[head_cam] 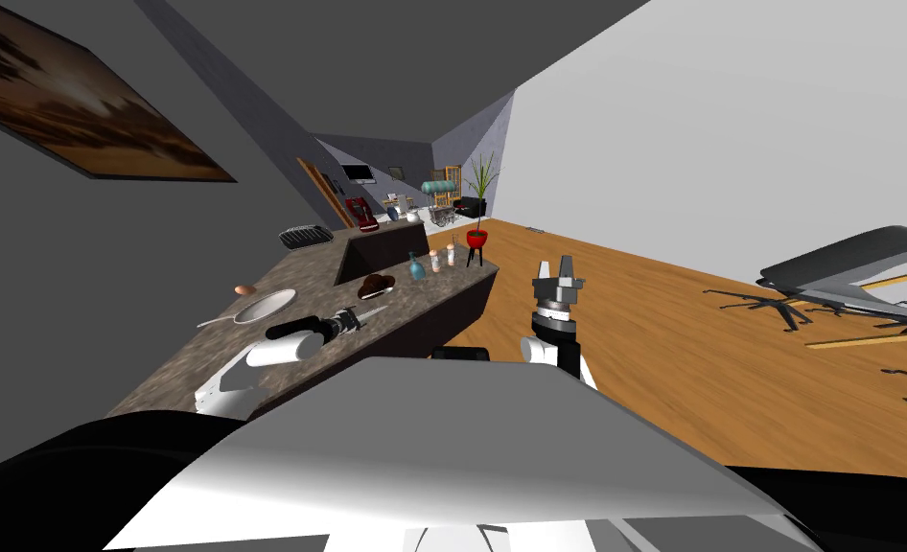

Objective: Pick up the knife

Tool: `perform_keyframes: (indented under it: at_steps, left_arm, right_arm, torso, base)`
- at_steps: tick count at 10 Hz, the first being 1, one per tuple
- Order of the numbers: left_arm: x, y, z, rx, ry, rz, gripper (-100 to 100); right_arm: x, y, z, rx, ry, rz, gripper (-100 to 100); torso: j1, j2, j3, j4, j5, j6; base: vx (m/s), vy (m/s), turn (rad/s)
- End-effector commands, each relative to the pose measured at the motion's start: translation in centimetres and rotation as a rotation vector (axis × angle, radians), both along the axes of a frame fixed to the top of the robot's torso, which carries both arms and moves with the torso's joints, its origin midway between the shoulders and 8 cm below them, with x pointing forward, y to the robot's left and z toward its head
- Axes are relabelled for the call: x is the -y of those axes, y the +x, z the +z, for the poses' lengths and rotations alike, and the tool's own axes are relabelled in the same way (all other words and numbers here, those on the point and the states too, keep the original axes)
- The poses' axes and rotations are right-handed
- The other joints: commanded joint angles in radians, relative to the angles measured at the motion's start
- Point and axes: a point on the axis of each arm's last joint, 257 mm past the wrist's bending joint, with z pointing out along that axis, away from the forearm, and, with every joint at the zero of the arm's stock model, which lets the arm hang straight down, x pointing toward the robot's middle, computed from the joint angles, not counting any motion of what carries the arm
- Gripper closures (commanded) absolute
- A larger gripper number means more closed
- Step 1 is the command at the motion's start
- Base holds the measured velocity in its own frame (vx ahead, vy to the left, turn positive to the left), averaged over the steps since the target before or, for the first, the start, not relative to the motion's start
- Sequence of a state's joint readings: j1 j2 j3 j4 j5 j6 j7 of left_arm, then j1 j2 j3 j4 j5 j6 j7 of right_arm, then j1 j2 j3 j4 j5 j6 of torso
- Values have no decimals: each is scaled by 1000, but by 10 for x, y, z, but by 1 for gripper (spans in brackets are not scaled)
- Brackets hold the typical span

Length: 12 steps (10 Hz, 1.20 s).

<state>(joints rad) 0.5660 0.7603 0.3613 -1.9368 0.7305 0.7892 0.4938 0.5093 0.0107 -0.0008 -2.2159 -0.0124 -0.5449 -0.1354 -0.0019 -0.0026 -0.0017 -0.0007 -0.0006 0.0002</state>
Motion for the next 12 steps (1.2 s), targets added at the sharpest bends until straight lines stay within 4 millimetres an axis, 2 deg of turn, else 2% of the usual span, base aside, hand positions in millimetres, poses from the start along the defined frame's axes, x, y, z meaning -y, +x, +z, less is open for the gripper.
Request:
perform_keyframes:
  at_steps: [1,4,5,6,7,12]
  left_arm:
    - [-8,-7,-1,-42,-6,17,-100]
    - [-21,-17,0,-101,-11,40,-100]
    - [-19,-14,0,-85,-9,34,-100]
    - [-19,-15,0,-90,-10,36,0]
    - [-26,-13,-4,-89,-11,46,-100]
    - [-44,-8,-14,-88,-11,77,-100]
  right_arm:
    - [0,0,0,0,0,0,0]
    - [0,0,0,0,0,0,0]
    - [0,0,0,0,0,0,0]
    - [0,0,0,0,0,0,0]
    - [0,0,0,0,0,0,0]
    - [0,0,0,0,0,0,0]
  torso:
    - [0,0,0,0,0,0]
    - [0,0,0,0,0,0]
    - [1,1,0,0,0,0]
    - [2,2,1,0,1,0]
    - [3,2,1,0,1,0]
    - [3,4,3,1,1,0]
  base:
    - [31,-39,93]
    - [30,-40,48]
    - [8,-11,17]
    - [0,0,0]
    - [-12,-9,-69]
    - [-30,-10,-66]
